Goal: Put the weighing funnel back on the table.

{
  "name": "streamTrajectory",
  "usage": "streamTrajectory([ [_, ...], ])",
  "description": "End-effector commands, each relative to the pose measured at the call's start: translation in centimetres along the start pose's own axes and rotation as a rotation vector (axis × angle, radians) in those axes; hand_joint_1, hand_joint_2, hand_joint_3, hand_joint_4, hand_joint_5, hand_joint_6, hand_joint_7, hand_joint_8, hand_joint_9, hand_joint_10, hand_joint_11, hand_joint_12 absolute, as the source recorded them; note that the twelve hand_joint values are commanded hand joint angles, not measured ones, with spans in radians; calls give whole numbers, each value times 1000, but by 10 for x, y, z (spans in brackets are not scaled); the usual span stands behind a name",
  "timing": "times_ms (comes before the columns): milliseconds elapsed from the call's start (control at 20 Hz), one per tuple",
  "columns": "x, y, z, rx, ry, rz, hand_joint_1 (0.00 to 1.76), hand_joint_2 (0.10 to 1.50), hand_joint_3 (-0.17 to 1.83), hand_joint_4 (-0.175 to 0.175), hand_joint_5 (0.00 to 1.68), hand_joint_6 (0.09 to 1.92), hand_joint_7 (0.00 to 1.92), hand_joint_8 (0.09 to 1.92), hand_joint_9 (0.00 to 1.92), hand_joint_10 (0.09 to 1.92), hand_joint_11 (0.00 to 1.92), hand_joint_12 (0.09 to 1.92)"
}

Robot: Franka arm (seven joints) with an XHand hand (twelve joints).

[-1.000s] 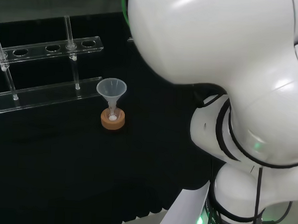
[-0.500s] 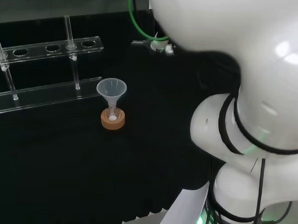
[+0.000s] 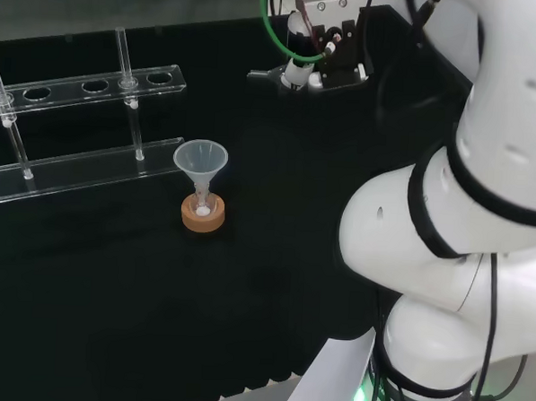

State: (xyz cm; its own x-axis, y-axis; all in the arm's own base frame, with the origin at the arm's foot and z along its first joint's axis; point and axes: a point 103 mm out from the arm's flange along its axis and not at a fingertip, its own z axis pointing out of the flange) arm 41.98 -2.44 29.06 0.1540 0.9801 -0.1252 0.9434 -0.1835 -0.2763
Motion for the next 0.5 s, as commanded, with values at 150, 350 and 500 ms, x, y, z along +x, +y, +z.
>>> streamTrajectory([
  [150,-20,73,25,22,-22,9,1139,1023,-175,175,1467,170,539,669,981,192,812,992],
  [350,-17,93,43,35,-17,-2,1139,1023,-175,175,1467,171,539,669,981,193,811,993],
  [500,-13,107,54,42,-22,-2,1139,1023,-175,175,1467,172,540,670,980,193,811,994],
])
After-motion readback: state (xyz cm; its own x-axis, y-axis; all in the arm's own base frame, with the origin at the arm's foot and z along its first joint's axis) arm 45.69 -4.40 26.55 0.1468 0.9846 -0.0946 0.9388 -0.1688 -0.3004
